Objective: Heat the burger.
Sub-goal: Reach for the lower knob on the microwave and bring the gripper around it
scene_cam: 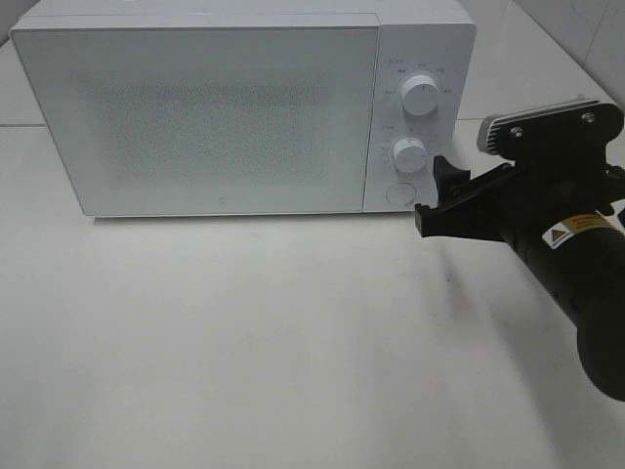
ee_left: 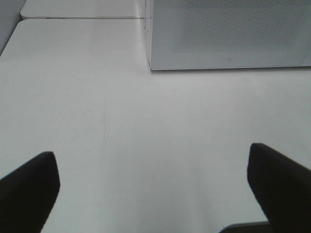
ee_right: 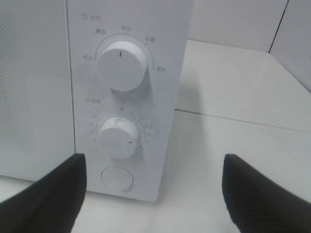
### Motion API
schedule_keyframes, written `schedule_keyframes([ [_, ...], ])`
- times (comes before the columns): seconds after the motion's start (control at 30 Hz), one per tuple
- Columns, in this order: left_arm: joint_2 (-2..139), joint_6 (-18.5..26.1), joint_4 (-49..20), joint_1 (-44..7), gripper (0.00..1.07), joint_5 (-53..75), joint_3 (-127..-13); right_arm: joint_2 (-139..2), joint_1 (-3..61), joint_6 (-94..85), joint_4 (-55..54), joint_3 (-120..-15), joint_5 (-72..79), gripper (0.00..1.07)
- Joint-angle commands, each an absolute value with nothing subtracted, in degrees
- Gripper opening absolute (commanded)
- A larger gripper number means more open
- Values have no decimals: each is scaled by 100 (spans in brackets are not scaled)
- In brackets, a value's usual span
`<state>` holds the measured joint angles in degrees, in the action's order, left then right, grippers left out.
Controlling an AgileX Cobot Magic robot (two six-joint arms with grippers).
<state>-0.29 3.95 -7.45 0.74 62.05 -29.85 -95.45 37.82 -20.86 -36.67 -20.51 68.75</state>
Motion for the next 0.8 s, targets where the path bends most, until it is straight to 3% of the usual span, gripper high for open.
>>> schedule_keyframes([
  [0.03, -155, 361, -768, 92, 99, 6142, -2979, -9757, 3942, -2000, -3890, -2120, 7265, 74],
  [0.8, -155, 361, -768, 92, 99, 6142, -2979, -11007, 3942, -1805, -4223, -3403, 7340, 74],
])
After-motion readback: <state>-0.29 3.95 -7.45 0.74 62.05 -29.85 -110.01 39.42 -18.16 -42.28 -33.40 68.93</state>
